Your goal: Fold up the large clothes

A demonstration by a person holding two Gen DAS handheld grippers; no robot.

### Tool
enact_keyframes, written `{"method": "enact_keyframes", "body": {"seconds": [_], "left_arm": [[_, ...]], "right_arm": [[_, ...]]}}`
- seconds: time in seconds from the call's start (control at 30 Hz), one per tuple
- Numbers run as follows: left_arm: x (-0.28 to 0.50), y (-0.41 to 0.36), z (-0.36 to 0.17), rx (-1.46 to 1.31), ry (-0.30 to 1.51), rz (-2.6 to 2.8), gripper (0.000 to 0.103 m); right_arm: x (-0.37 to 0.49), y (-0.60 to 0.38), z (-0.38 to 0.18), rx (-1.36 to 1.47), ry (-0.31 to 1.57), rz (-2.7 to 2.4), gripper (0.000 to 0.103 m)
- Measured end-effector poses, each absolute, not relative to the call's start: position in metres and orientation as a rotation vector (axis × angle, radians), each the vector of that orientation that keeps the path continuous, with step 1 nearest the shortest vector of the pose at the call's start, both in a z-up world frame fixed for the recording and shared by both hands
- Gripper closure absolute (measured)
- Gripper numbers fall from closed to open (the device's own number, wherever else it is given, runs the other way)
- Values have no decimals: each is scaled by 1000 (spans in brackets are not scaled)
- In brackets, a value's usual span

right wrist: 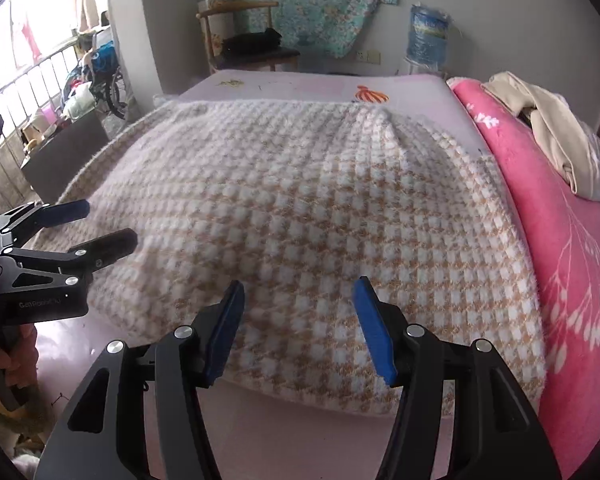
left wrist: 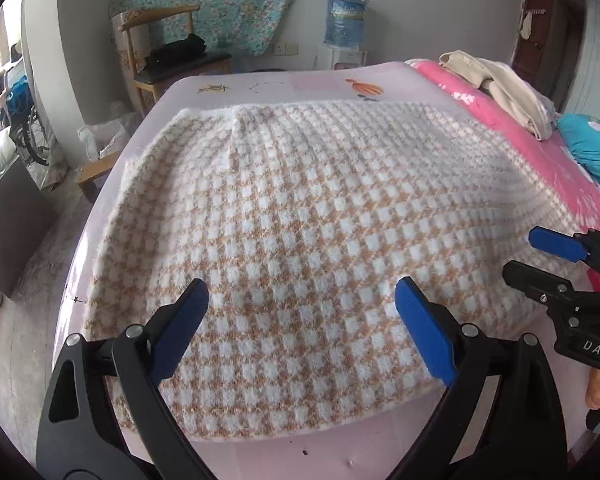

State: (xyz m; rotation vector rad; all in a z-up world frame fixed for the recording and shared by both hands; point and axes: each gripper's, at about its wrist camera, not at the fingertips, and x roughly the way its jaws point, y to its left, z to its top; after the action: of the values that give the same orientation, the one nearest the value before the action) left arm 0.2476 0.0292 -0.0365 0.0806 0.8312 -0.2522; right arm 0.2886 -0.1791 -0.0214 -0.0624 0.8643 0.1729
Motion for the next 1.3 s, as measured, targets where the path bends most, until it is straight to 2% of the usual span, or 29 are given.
{"method": "enact_keyframes", "body": {"seconds": [0.17, 0.4, 0.5, 0.53, 0.7, 0.83, 0.97, 1.07, 1.3], "left_arm": [[248, 16, -57, 138, 847, -233, 10], [224, 66, -35, 93, 803, -163, 10], [238, 92, -62, 43, 901, -117, 10], [236, 96, -63, 19, 880, -132, 10], [216, 98, -36, -35, 832, -161, 10], [181, 97, -11, -81, 771, -218, 10], [146, 86, 9, -88, 738, -226, 10], [128, 69, 20, -64, 736, -209, 9], [102, 41, 41, 61, 688, -121, 8]], "right_arm": [[296, -159, -47, -105, 872, 187, 43], [260, -203, -21, -93, 848, 85, 43], [258, -240, -47, -32, 924, -6, 41], [258, -250, -58, 9, 951, 9, 41], [233, -257, -34, 84, 927, 46, 38], [202, -265, -16, 193, 886, 68, 29], [172, -251, 0, 177, 844, 93, 15], [156, -236, 17, 155, 798, 97, 8], [142, -204, 53, 30, 676, 9, 6]]}}
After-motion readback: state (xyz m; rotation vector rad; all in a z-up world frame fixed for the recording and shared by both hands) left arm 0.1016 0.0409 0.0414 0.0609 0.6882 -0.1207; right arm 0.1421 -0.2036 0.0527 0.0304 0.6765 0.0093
